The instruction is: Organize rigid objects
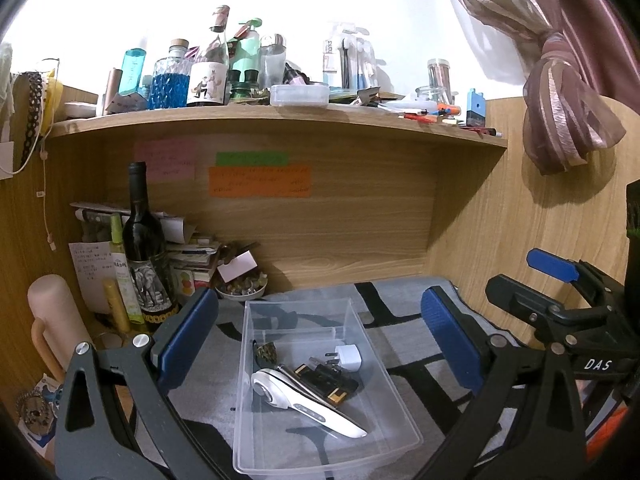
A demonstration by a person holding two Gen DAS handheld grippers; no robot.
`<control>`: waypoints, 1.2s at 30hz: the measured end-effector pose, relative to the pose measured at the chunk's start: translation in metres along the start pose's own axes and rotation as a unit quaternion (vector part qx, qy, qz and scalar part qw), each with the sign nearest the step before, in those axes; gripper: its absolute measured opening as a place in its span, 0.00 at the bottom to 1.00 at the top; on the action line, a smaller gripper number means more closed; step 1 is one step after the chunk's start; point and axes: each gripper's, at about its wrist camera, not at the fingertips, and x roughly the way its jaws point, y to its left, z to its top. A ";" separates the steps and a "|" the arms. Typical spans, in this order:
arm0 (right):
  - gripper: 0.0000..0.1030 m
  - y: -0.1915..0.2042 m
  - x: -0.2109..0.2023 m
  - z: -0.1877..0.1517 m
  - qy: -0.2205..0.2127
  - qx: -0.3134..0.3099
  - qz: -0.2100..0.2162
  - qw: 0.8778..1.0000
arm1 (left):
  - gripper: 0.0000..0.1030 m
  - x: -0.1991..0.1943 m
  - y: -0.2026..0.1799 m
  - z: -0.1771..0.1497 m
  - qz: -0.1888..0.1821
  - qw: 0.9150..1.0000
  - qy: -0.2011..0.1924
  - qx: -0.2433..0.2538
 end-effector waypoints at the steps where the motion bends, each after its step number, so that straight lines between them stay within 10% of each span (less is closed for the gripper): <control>1: 1.00 0.000 -0.001 0.000 -0.001 -0.001 0.000 1.000 | 1.00 -0.001 0.000 0.000 0.000 1.000 -0.001 0.001; 36: 1.00 0.001 -0.006 0.002 -0.009 -0.009 0.008 1.000 | 1.00 -0.006 -0.002 0.000 -0.003 1.000 -0.001 0.007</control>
